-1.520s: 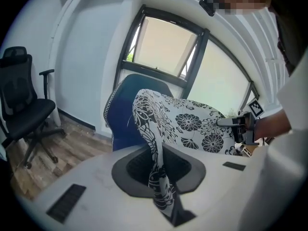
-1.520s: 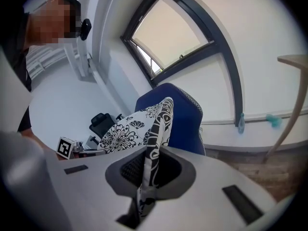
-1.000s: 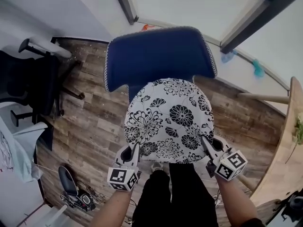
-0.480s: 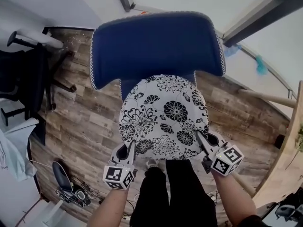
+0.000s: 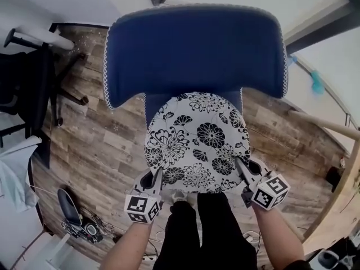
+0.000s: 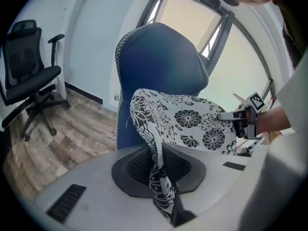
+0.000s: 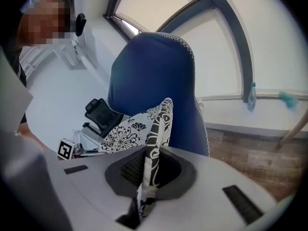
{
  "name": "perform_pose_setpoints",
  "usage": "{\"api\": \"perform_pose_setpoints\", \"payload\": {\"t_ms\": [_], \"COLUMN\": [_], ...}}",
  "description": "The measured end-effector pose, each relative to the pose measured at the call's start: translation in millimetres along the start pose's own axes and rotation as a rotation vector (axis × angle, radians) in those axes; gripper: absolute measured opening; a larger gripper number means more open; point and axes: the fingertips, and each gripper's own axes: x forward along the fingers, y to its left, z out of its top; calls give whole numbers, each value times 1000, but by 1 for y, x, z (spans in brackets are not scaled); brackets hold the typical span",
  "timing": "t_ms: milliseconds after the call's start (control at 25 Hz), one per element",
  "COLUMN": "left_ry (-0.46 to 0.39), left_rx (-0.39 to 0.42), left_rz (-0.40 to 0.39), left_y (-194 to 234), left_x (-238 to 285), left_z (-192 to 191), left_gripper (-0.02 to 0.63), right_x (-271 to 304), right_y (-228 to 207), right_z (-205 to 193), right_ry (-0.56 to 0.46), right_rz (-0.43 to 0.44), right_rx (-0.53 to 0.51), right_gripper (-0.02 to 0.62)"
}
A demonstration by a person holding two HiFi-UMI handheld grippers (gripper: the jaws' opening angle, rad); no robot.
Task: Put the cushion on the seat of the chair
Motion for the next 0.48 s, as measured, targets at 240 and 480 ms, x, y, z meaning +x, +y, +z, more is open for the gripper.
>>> {"api": "perform_pose_setpoints", "payload": {"t_ms": [240,480], "left_ry": [23,45], "left_rx": [3,17], "left_rz": [13,22], "left_y": [12,29], "left_x": [15,29], "left_z": [-14,-21], "left_gripper": [31,31], "right_x": [10,21], "right_y": [-16,-50], "right_z": [-16,-35], "right_ry": [14,37], "right_rz": [-16,-63], "right_rx": [24,93], "right_gripper": [34,34]}}
